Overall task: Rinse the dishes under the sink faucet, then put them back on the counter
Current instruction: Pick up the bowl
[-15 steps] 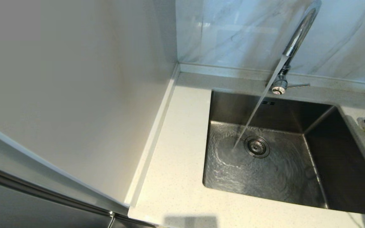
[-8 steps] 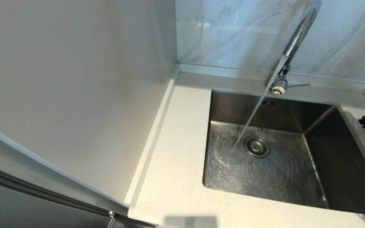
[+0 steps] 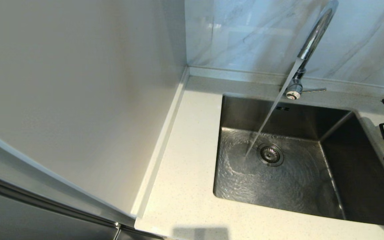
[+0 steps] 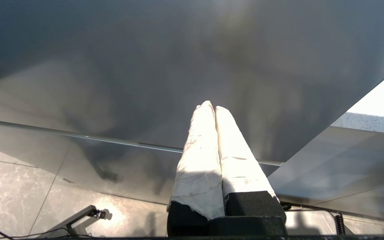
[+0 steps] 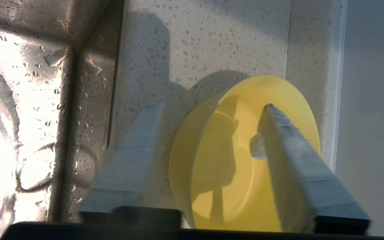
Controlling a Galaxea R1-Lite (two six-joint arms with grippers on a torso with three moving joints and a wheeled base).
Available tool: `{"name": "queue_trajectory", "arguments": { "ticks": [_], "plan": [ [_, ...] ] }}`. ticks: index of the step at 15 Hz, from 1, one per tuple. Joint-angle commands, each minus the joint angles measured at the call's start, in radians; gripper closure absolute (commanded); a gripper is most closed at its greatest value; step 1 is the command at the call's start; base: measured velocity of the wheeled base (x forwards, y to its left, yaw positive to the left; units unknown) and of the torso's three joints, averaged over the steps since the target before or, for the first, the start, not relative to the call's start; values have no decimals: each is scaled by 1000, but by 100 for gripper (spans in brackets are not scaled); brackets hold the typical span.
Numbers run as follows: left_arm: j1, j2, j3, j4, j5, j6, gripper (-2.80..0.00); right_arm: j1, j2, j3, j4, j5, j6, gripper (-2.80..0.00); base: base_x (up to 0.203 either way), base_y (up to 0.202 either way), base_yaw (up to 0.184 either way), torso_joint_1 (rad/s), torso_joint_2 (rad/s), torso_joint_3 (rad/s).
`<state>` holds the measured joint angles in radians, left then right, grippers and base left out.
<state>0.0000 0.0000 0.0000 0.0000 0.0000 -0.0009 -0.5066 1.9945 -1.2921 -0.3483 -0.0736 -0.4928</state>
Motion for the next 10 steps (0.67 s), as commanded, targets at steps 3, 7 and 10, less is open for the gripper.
{"name": "queue_trajectory", "arguments": {
  "ticks": [3, 7, 10],
  "plan": [
    [0, 1, 0, 0, 0, -1, 0, 1, -18, 25, -8, 2, 27, 0, 0, 0, 0, 0, 0, 0],
    [0, 0, 0, 0, 0, -1, 0, 56, -90, 70, -19, 8, 44, 0, 0, 0, 0, 0, 0, 0],
    [0, 0, 0, 0, 0, -1, 0, 110, -162, 172, -119, 5, 45, 0, 0, 0, 0, 0, 0, 0]
  ]
}}
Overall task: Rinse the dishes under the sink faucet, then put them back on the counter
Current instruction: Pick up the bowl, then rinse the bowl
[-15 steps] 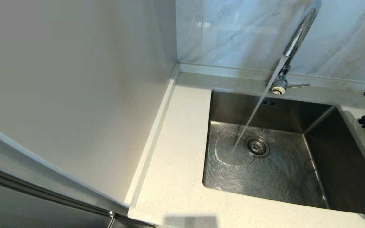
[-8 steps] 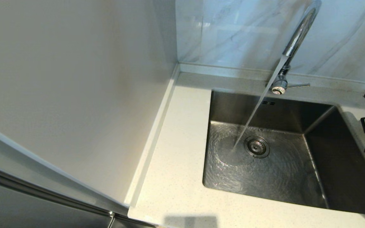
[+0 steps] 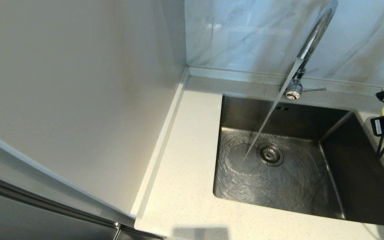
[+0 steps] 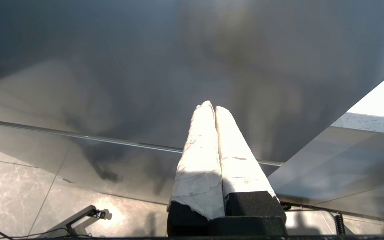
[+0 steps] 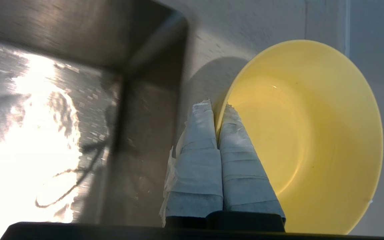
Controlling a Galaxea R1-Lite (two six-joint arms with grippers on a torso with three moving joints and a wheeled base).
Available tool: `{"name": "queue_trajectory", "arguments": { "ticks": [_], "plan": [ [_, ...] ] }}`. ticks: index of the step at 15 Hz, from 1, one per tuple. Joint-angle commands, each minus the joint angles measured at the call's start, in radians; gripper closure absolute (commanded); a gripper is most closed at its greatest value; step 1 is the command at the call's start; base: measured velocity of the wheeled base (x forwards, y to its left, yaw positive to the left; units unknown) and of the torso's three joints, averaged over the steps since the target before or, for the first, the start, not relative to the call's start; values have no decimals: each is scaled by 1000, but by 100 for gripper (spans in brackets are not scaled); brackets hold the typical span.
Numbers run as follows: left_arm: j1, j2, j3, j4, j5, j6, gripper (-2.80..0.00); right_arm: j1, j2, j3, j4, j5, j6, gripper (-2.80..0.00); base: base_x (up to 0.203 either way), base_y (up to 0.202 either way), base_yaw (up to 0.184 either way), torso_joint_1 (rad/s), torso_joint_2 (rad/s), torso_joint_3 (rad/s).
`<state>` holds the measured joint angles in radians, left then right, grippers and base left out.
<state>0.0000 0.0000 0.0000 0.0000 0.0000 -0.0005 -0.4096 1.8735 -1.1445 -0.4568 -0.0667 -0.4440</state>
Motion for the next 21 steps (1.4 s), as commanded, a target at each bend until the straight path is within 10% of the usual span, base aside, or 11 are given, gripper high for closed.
{"name": "queue_trajectory", "arguments": {
  "ticks": [1, 4, 12, 16, 21],
  "plan": [
    [0, 0, 0, 0, 0, -1, 0, 25, -66, 81, -63, 5, 0, 0, 0, 0, 0, 0, 0, 0],
    [0, 0, 0, 0, 0, -1, 0, 48, -167, 273, -266, 145, 75, 0, 0, 0, 0, 0, 0, 0],
    [0, 1, 0, 0, 0, 0, 0, 198, -245, 444, -315, 315, 659, 0, 0, 0, 0, 0, 0, 0],
    [0, 1, 0, 0, 0, -1, 0, 400, -283, 554, -353, 352, 677, 0, 0, 0, 0, 0, 0, 0],
    [0, 0, 0, 0, 0, -1, 0, 570, -361, 665, -440, 348, 399, 0, 0, 0, 0, 0, 0, 0]
  ]
}}
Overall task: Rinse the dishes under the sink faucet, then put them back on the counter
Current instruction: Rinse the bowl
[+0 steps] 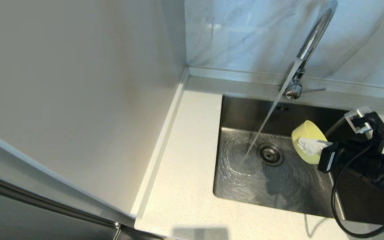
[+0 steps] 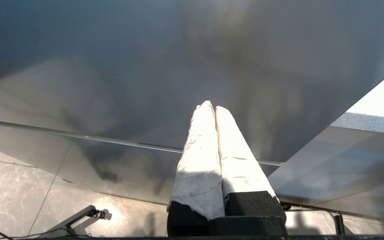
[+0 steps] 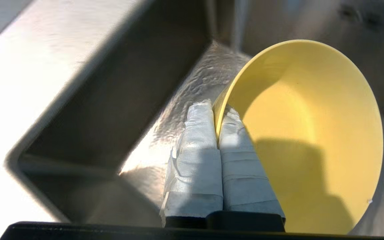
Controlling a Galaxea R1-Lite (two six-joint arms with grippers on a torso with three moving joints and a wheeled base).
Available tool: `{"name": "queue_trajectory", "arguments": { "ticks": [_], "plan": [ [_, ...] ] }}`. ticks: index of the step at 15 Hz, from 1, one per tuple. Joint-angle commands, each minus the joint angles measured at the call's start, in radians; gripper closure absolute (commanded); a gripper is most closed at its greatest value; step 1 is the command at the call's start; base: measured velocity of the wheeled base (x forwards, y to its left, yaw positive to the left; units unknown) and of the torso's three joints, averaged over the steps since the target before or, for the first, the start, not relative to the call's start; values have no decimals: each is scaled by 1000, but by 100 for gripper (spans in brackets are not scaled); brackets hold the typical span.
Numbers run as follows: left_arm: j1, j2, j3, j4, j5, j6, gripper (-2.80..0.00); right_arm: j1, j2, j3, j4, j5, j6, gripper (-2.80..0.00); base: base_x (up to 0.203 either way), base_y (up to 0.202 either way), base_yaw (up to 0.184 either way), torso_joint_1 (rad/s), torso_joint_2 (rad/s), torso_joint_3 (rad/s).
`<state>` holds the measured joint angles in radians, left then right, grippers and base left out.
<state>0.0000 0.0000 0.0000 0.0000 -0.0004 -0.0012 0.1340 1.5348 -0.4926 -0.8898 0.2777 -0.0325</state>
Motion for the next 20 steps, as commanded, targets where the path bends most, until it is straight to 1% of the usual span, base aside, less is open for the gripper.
{"name": "queue_trajectory", "arguments": {
  "ticks": [1, 2, 3, 4, 5, 6, 7, 10, 12, 14, 16, 17, 18, 20],
  "plan": [
    [0, 0, 0, 0, 0, 0, 0, 60, -25, 13, -33, -11, -37, 0, 0, 0, 0, 0, 0, 0],
    [0, 0, 0, 0, 0, 0, 0, 98, -24, 12, -70, -49, -80, 0, 0, 0, 0, 0, 0, 0],
    [0, 0, 0, 0, 0, 0, 0, 132, -14, 14, -102, -89, -140, 0, 0, 0, 0, 0, 0, 0],
    [0, 0, 0, 0, 0, 0, 0, 165, -8, 21, -116, -104, -188, 0, 0, 0, 0, 0, 0, 0],
    [0, 0, 0, 0, 0, 0, 0, 197, -5, 24, -117, -109, -210, 0, 0, 0, 0, 0, 0, 0],
    [0, 1, 0, 0, 0, 0, 0, 230, 6, 16, -115, -113, -220, 0, 0, 0, 0, 0, 0, 0],
    [0, 0, 0, 0, 0, 0, 0, 245, 26, -7, -113, -116, -223, 0, 0, 0, 0, 0, 0, 0],
    [0, 1, 0, 0, 0, 0, 0, 259, 80, -34, -98, -115, -223, 0, 0, 0, 0, 0, 0, 0],
    [0, 0, 0, 0, 0, 1, 0, 258, 88, -50, -42, -97, -204, 0, 0, 0, 0, 0, 0, 0],
    [0, 1, 0, 0, 0, 0, 0, 258, 85, -118, 30, -57, -136, 0, 0, 0, 0, 0, 0, 0],
    [0, 0, 0, 0, 0, 0, 0, 257, 81, -235, 160, -16, -39, 0, 0, 0, 0, 0, 0, 0],
    [0, 0, 0, 0, 0, 0, 0, 255, 81, -281, 221, 16, -9, 0, 0, 0, 0, 0, 0, 0],
    [0, 0, 0, 0, 0, 1, 0, 255, 86, -323, 272, 53, 4, 0, 0, 0, 0, 0, 0, 0],
    [0, 1, 0, 0, 0, 0, 0, 254, 111, -403, 334, 81, 11, 0, 0, 0, 0, 0, 0, 0]
  ]
}}
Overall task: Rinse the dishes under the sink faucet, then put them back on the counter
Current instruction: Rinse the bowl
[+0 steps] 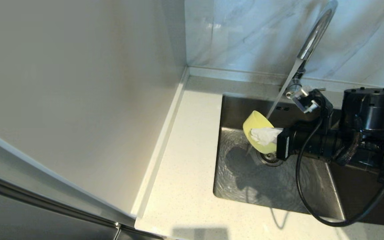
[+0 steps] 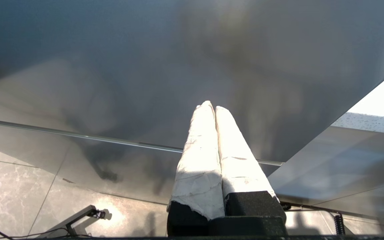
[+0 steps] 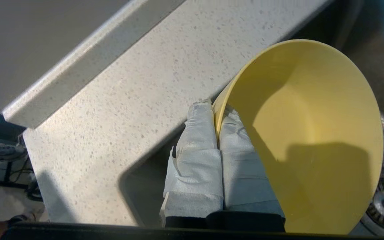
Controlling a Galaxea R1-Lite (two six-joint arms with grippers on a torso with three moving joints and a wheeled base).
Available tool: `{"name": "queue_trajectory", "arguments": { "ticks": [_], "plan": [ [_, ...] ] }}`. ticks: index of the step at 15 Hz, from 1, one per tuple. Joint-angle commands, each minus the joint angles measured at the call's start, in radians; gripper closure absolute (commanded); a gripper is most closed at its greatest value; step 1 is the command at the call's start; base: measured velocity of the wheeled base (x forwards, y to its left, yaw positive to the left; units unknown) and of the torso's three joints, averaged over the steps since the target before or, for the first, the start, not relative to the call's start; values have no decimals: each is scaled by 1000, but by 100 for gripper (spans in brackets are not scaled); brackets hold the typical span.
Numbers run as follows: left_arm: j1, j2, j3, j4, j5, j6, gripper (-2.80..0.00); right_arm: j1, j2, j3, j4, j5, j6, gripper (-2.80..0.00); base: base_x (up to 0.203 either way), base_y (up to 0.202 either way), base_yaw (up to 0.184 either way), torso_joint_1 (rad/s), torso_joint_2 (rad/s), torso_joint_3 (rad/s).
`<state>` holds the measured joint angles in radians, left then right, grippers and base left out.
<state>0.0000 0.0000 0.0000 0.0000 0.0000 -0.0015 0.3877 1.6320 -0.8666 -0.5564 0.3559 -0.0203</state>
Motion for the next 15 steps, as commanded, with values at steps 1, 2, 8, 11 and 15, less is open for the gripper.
{"name": "queue_trajectory", "arguments": {
  "ticks": [1, 2, 8, 11, 15],
  "plan": [
    [0, 0, 0, 0, 0, 0, 0, -6, 42, -76, 21, 5, 1, 0, 0, 0, 0, 0, 0, 0],
    [0, 0, 0, 0, 0, 0, 0, -23, 71, -123, 30, 5, 1, 0, 0, 0, 0, 0, 0, 0],
    [0, 2, 0, 0, 0, 0, 0, -141, 161, -202, 56, -12, -44, 0, 0, 0, 0, 0, 0, 0],
    [0, 0, 0, 0, 0, 0, 0, -185, 175, -239, 59, -11, -66, 0, 0, 0, 0, 0, 0, 0],
    [0, 0, 0, 0, 0, 0, 0, -196, 165, -230, 59, -11, -68, 0, 0, 0, 0, 0, 0, 0]
  ]
}}
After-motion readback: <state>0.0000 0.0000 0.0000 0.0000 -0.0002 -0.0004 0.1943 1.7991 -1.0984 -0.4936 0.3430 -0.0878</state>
